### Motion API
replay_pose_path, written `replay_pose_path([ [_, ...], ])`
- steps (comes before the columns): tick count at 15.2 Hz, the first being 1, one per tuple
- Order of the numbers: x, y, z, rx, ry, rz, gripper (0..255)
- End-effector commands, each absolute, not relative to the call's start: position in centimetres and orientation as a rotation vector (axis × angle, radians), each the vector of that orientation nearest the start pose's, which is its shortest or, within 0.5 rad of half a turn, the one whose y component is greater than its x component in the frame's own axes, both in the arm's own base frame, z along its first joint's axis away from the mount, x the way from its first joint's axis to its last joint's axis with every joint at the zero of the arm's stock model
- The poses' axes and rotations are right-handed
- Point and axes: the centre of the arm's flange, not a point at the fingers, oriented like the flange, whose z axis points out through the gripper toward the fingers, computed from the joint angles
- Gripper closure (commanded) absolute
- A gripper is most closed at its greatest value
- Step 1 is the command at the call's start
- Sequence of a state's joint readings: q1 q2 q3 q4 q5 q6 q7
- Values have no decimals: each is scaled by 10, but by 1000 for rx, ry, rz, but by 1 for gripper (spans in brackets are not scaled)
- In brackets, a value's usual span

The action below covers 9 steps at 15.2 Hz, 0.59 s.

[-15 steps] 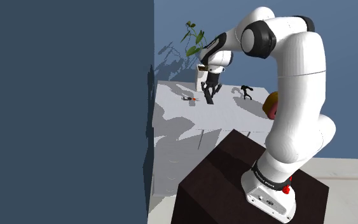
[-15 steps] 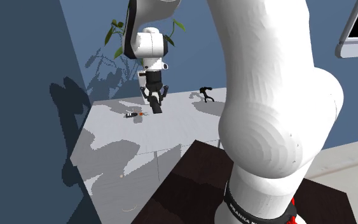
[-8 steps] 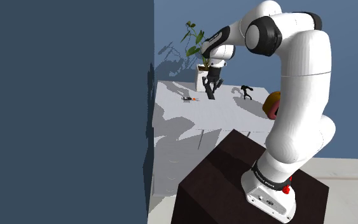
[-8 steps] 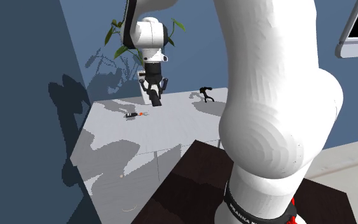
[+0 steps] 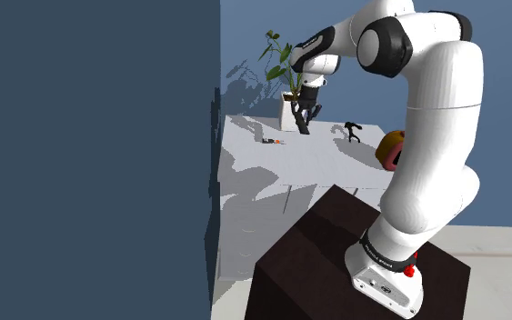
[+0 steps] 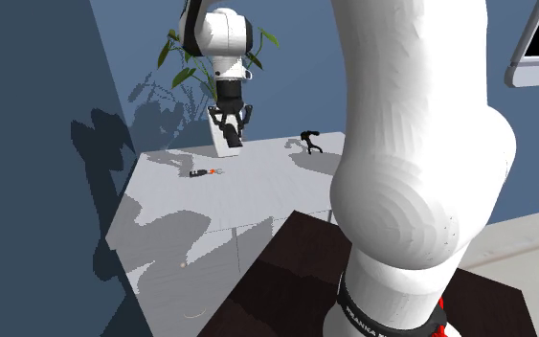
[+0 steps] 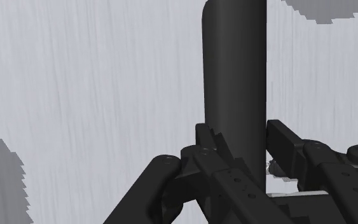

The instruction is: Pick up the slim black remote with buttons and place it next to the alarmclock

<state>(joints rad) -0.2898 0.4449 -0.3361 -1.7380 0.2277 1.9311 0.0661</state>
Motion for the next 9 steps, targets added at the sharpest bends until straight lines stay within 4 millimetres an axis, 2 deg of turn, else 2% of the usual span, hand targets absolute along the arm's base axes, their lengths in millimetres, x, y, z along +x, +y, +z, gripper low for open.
replay_pose_path([
  [1, 530, -343, 328, -2783, 1148, 298, 255],
  [9, 530, -343, 371, -2783, 1148, 298, 255],
])
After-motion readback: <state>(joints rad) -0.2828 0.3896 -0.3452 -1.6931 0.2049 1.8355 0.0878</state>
